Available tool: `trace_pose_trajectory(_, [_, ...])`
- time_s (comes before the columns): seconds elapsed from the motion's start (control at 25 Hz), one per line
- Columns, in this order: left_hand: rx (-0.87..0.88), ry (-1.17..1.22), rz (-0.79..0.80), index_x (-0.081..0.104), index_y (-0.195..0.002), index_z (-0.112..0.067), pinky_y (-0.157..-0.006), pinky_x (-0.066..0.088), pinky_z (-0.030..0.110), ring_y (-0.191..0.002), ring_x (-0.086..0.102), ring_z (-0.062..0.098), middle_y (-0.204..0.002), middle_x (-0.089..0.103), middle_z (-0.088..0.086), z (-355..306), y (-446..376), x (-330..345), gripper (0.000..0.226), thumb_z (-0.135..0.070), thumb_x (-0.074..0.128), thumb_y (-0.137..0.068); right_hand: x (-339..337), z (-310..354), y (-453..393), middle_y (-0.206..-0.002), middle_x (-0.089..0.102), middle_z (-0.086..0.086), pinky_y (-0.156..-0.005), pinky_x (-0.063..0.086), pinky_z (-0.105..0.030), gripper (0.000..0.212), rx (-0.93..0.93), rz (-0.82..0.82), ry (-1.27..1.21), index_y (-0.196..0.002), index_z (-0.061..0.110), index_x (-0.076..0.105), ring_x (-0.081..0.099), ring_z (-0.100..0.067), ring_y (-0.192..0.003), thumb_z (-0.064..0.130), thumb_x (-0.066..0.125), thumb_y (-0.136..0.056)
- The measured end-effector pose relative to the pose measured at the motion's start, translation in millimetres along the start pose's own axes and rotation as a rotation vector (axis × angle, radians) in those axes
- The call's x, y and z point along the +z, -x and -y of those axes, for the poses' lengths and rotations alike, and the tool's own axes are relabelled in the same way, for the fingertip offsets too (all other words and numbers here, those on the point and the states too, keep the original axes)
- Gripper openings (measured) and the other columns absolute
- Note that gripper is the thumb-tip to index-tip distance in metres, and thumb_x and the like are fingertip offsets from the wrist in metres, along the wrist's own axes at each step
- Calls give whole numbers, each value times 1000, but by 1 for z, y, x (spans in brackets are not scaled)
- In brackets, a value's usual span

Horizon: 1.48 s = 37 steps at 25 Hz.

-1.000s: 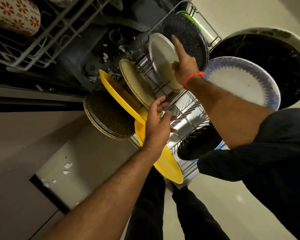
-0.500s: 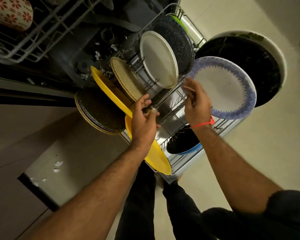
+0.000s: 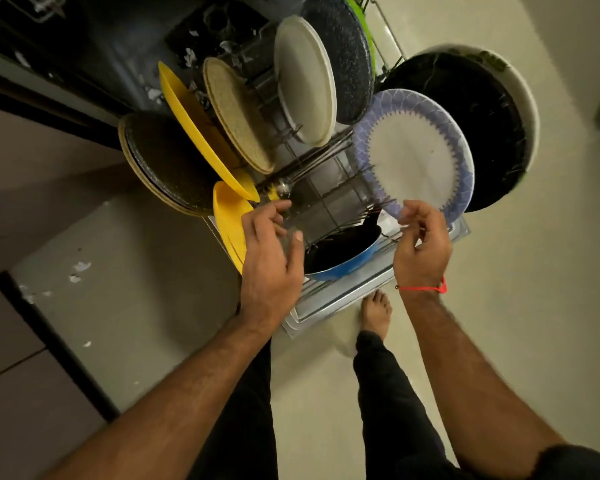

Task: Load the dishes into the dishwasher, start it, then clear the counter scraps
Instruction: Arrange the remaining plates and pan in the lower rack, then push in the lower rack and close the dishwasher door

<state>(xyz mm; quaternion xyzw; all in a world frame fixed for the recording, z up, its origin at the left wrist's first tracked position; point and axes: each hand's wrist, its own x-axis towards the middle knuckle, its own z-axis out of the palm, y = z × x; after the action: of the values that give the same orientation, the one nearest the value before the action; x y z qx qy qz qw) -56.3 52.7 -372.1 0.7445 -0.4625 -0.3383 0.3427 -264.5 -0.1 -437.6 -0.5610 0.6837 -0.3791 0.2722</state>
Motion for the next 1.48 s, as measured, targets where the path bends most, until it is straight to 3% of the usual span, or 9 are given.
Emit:
trace_pose_trajectory(0.16, [42,-385,12,33,-135,-22,-99,36,49,-132,37,30,-145,33,13,0,65,49,64,-19,73,-85,-32,-39,4,-101,58,-12,-78,51,-43,34,-68,175,97,-108,2,62,56,-26,-89,-17,48,-84])
trace_pose_trajectory(0.28, [-14,-503,-18,30,-137,-24,-102,33,59,-142,31,40,-153,25,14,0,109,88,71,-24,74,-82,-59,-65,3,-112,52,-12,-88,49,-39,40,-110,356,123,-117,3,57,52,-27,-101,-13,51,-81])
trace_pose_trajectory(0.4, [-87,-579,0,28,-142,-24,-107,30,62,-150,21,39,-160,19,14,11,150,117,72,-29,70,-83,-83,-89,13,-123,48,-17,-108,36,-26,48,-229,481,266,-124,4,55,46,-29,-118,-11,53,-78])
trace_pose_trajectory(0.6, [-163,-633,65,22,-150,-26,-115,26,64,-155,6,38,-167,9,16,42,208,148,83,-24,71,-83,-100,-117,38,-140,39,-20,-116,31,-28,59,-286,658,345,-135,5,49,38,-30,-133,-9,54,-79])
trace_pose_trajectory(0.8, [-146,-676,65,-2,-160,-26,-123,4,59,-155,-17,35,-168,-17,13,92,211,180,104,-20,68,-84,-75,-147,42,-161,14,-18,-115,13,-8,78,-396,722,317,-152,3,26,17,-28,-150,-9,57,-80])
trace_pose_trajectory(0.88, [-133,-704,26,-7,-161,-23,-123,-3,57,-154,-19,35,-167,-21,13,110,205,194,108,-17,67,-83,-61,-165,39,-163,6,-18,-119,15,-16,85,-478,716,317,-155,2,16,9,-28,-152,-7,58,-81])
trace_pose_trajectory(1.04, [16,-810,-72,-4,-162,-13,-123,9,62,-155,-10,40,-168,-13,18,147,187,228,103,-28,66,-87,-34,-210,27,-163,5,-20,-120,17,-57,87,-677,666,370,-156,3,7,3,-35,-152,15,58,-86])
trace_pose_trajectory(1.24, [105,-867,-241,-1,-161,-6,-123,7,62,-153,-11,44,-167,-8,24,194,155,268,101,-47,62,-93,5,-263,8,-160,18,-23,-117,13,-65,84,-1053,421,531,-158,24,5,8,-47,-148,36,57,-93])
trace_pose_trajectory(1.48, [262,-1001,-417,-1,-162,-9,-124,-4,57,-154,-12,42,-167,-14,18,235,106,263,93,-49,54,-98,62,-272,-19,-158,27,-16,-113,22,-65,74,-1143,108,430,-153,26,26,23,-42,-146,28,63,-89])
